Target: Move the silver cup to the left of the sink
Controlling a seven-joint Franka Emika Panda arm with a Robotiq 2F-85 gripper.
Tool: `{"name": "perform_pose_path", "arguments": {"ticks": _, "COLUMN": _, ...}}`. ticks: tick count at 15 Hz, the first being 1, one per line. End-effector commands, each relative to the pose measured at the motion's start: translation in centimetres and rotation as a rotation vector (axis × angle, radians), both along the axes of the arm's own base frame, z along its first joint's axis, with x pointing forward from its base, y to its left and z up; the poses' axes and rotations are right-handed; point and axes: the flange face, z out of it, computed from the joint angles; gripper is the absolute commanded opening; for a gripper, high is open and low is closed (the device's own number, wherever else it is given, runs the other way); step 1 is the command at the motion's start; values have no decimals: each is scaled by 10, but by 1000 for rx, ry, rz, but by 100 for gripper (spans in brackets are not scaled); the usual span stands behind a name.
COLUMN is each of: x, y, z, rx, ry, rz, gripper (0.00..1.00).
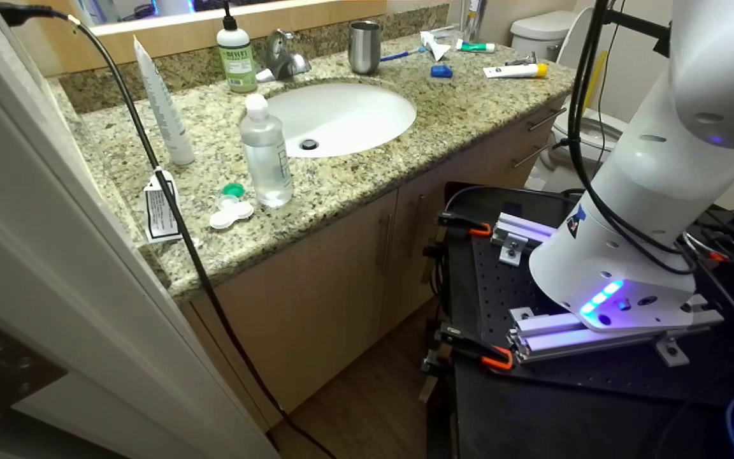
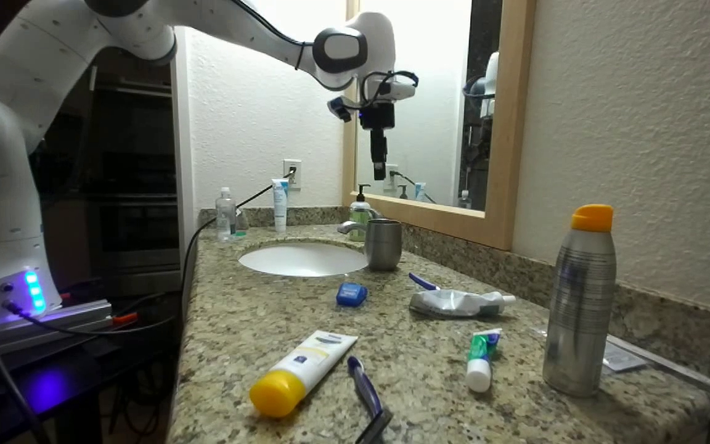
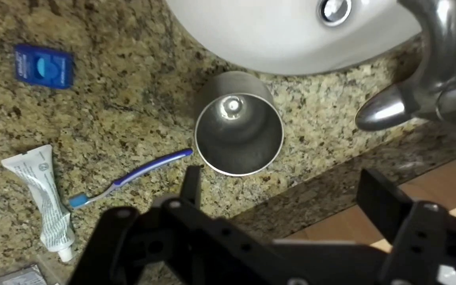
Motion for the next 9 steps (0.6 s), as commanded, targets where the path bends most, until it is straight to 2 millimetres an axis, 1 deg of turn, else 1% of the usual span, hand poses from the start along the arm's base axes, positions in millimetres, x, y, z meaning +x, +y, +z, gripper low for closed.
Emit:
{"name": "perform_pose_path", "arguments": {"ticks": 1, "x": 30, "y": -27, "z": -23, "rx": -19, "ry": 32, "rz": -172, "gripper": 100}}
{"name": "perform_pose_path", "arguments": {"ticks": 2, "x": 24, "y": -11, "z": -27, "rx": -18, "ry": 25, "rz": -104, "gripper": 100}}
{"name": "perform_pose_path", "arguments": {"ticks": 3, "x": 31, "y": -16, "z": -33, "rx": -24, "ry": 30, "rz": -135, "gripper": 100}}
{"name": "perform_pose_path", "arguments": {"ticks": 4, "x": 34, "y": -20, "z": -36, "rx": -31, "ry": 33, "rz": -151, "gripper": 100}}
{"name": "perform_pose_path", "arguments": {"ticks": 9, "x": 31, "y": -26, "z": -26, "rx": -38, "ry": 27, "rz": -165, "gripper": 100}}
